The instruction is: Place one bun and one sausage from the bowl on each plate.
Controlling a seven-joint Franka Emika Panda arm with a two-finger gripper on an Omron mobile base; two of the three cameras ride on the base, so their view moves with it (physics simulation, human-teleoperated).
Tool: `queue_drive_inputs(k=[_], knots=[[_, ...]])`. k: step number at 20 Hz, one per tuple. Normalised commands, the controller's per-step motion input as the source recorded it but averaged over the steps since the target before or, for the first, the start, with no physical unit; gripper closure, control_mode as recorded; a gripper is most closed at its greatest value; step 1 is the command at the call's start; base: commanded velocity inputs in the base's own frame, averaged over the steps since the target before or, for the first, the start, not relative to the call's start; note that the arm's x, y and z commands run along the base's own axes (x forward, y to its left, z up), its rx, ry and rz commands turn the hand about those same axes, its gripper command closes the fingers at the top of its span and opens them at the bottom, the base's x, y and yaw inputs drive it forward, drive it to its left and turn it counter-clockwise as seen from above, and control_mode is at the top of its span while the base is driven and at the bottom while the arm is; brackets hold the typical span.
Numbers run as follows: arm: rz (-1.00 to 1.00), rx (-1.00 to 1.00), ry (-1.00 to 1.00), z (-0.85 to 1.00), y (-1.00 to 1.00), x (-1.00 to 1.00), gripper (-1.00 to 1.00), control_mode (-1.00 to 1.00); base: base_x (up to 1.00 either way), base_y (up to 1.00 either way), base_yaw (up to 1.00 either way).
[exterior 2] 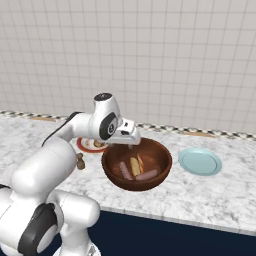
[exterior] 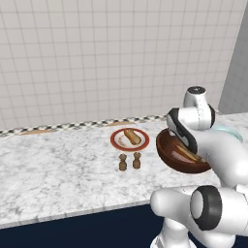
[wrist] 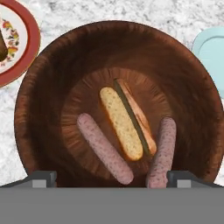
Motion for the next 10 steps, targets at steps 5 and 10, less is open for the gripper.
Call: queue_drive_inputs(k=[5,10], knots=[[-0.12,0.00,0.13,0.00,-0.41,-0.10,-1.00,-1.00,0.00,0.00,0.00],[-0.05,0.00,0.14,-0.15,-0.34,-0.32,-1.00,-1.00,0.00,0.00,0.00]])
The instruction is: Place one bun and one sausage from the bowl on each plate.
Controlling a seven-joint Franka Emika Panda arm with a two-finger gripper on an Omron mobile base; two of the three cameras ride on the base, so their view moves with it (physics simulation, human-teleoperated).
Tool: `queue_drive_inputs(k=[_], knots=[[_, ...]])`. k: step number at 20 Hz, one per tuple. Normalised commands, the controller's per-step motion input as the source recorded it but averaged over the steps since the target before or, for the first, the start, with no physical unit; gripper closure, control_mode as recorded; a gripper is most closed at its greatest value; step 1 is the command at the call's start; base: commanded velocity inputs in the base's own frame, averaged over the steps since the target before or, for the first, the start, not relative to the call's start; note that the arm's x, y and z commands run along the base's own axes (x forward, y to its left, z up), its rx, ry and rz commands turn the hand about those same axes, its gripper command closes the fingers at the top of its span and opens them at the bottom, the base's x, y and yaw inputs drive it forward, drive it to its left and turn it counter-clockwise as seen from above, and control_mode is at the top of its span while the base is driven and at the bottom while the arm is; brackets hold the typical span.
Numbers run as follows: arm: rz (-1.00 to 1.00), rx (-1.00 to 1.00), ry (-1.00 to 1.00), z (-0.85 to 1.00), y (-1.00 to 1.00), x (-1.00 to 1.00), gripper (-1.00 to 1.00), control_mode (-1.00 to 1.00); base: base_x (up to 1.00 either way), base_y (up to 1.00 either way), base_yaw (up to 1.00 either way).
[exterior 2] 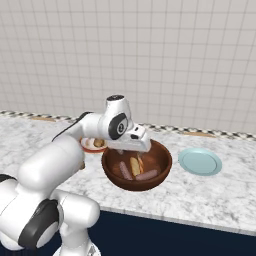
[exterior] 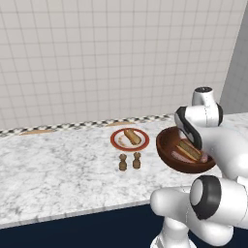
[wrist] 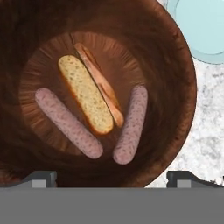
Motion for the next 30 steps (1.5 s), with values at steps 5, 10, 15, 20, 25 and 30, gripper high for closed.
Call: queue_drive_inputs(k=[5,10,15,20,25,30], knots=[[-0.05,-0.03,0.11,-0.36,-0.19,-0.26,-1.00,-1.00,0.00,0.00,0.00],[0.00,-0.03,0.22,-0.18,0.00,0.00,-1.00,-1.00,0.00,0.00,0.00],[0.00,0.00,0.07,-0.20,-0.12,0.05,-1.00,-1.00,0.00,0.00,0.00],[-0.01,0.00,0.00,-0.35,-0.19,0.11,-1.00,-1.00,0.00,0.00,0.00],[0.00,0.00,0.00,-0.31,0.00,0.22,-1.00,-1.00,0.00,0.00,0.00],[0.00,0.00,0.03,-0.23,0.00,0.06,-1.00,-1.00,0.00,0.00,0.00]])
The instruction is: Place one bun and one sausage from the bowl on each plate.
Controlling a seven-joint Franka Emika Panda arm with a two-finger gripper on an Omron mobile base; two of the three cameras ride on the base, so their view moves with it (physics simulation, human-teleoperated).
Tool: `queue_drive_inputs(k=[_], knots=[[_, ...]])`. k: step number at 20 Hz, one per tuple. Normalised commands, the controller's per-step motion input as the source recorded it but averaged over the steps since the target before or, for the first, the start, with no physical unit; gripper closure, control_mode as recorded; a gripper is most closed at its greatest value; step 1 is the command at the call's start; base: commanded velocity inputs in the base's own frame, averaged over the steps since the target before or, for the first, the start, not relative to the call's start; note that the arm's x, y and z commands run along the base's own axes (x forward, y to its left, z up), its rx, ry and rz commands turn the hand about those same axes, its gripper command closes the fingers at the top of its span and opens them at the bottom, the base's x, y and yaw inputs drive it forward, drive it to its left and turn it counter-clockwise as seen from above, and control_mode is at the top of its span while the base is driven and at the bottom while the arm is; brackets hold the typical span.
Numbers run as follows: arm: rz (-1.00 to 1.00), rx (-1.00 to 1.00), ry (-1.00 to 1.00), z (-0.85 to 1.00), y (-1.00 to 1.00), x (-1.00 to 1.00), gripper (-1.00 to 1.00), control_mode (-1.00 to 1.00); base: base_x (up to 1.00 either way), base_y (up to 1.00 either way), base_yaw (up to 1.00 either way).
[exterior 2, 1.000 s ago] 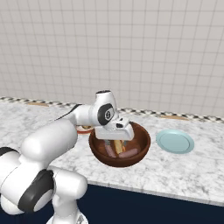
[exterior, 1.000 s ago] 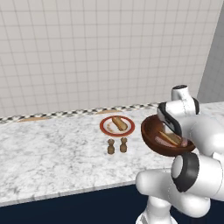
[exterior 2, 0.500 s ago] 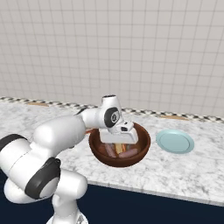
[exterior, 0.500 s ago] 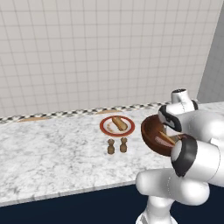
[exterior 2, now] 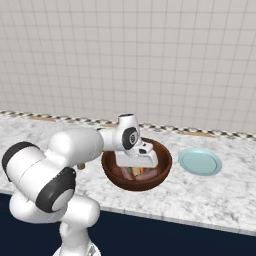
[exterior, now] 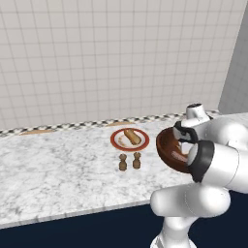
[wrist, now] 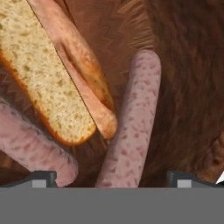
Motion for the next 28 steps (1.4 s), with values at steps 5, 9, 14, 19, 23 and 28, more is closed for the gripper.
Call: queue_drive_inputs(k=[5,9,14,19,23,28], knots=[[0.00,0.00,0.06,-0.14,-0.07,0.00,-1.00,-1.00,0.00,0.00,0.00],[0.00,0.00,0.09,-0.06,-0.09,0.00,-1.00,-1.00,0.00,0.00,0.00],[0.00,-0.03,0.09,-0.12,-0.13,0.00,-1.00,-1.00,0.00,0.00,0.00],[0.00,-0.01,0.08,-0.05,-0.06,0.00,-1.00,-1.00,0.00,0.00,0.00],[0.00,0.00,0.02,-0.14,0.00,0.00,-1.00,-1.00,0.00,0.00,0.00],[0.00,0.00,-0.22,-0.29,0.00,-0.10,1.00,-1.00,0.00,0.00,0.00]])
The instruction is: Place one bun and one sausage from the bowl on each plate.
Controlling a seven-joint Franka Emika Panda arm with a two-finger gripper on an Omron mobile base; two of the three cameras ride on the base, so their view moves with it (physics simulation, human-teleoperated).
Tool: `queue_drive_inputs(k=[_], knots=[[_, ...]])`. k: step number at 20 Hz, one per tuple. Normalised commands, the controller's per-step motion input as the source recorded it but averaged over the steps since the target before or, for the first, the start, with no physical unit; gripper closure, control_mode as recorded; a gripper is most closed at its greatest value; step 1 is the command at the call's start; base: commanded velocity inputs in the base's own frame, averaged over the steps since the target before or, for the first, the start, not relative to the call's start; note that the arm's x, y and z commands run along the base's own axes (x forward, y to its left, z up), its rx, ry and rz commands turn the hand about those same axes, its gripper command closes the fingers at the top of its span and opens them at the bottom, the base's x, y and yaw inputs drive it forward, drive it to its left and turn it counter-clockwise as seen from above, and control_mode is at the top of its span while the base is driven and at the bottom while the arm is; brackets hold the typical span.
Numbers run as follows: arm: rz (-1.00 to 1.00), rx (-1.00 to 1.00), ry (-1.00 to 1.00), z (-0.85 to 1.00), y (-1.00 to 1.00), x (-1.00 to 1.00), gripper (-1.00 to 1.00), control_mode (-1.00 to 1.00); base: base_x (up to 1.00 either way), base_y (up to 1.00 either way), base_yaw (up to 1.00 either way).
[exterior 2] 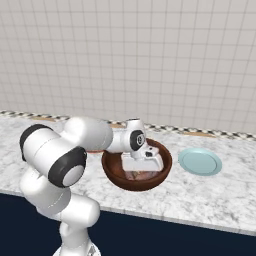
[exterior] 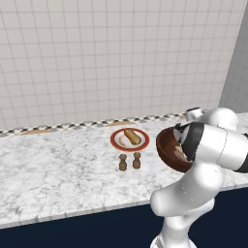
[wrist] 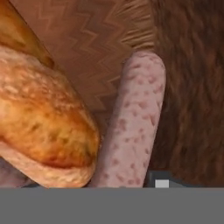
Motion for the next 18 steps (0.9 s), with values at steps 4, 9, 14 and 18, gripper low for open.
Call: queue_drive_inputs(k=[4,9,14,18], knots=[[0.00,-0.01,-0.31,-0.22,0.00,-0.21,1.00,-1.00,0.00,0.00,0.00],[0.00,0.00,-0.04,0.69,0.02,-0.22,1.00,-1.00,0.00,0.00,0.00],[0.00,0.00,-0.02,0.95,0.29,-0.02,1.00,-1.00,0.00,0.00,0.00],[0.00,0.04,-0.21,0.43,0.57,-0.01,1.00,-1.00,0.00,0.00,0.00]])
